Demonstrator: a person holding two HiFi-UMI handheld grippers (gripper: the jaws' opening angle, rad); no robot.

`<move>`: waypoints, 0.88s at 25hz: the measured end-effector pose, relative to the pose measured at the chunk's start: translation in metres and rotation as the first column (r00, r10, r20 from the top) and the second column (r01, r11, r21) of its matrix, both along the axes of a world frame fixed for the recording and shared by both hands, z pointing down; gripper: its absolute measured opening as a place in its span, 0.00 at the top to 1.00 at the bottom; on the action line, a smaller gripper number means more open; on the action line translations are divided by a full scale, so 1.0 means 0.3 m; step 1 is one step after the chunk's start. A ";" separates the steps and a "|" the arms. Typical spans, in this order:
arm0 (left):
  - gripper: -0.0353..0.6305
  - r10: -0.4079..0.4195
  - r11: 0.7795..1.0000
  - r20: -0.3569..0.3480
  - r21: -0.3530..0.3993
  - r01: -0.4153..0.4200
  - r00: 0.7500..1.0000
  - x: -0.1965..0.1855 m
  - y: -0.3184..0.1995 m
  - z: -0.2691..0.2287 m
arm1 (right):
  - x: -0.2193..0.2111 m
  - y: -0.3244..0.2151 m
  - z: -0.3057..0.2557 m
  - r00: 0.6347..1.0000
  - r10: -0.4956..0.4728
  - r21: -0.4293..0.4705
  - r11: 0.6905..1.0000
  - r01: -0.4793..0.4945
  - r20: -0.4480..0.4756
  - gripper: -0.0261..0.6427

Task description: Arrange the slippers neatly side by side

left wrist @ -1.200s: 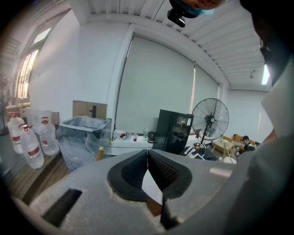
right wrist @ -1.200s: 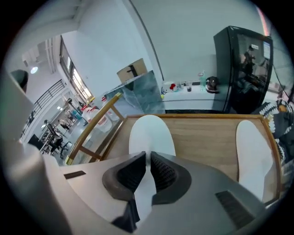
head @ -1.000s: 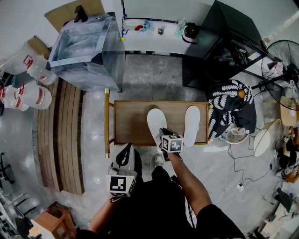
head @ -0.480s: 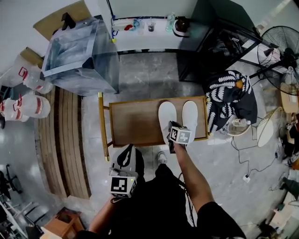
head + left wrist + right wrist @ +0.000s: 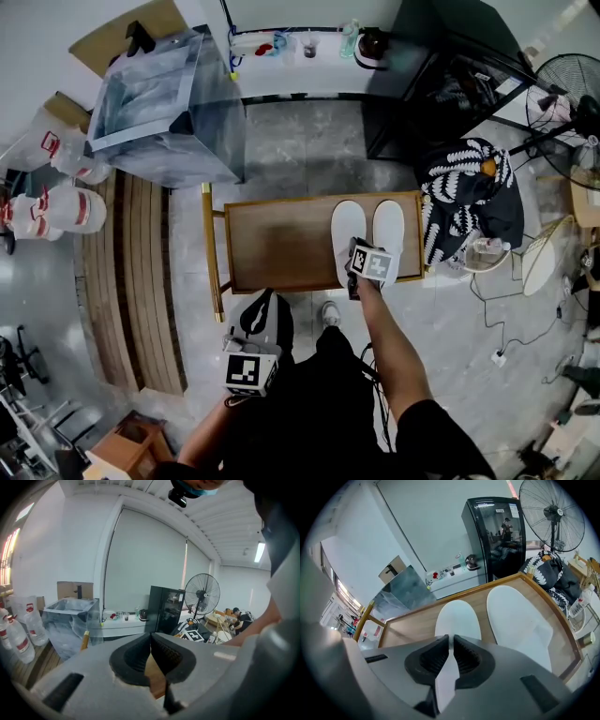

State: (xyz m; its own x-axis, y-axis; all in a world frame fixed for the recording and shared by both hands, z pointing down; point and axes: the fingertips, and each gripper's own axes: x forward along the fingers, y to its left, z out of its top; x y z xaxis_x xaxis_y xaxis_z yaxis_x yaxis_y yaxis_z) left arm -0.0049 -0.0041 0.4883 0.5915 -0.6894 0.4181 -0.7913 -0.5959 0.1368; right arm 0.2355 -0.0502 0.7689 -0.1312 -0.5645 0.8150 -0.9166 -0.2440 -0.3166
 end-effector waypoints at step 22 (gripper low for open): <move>0.92 0.097 0.994 -0.056 0.045 -0.095 0.994 0.147 0.026 -0.085 | 0.031 0.078 -0.251 0.999 0.030 0.144 0.989 -0.031 0.010 0.79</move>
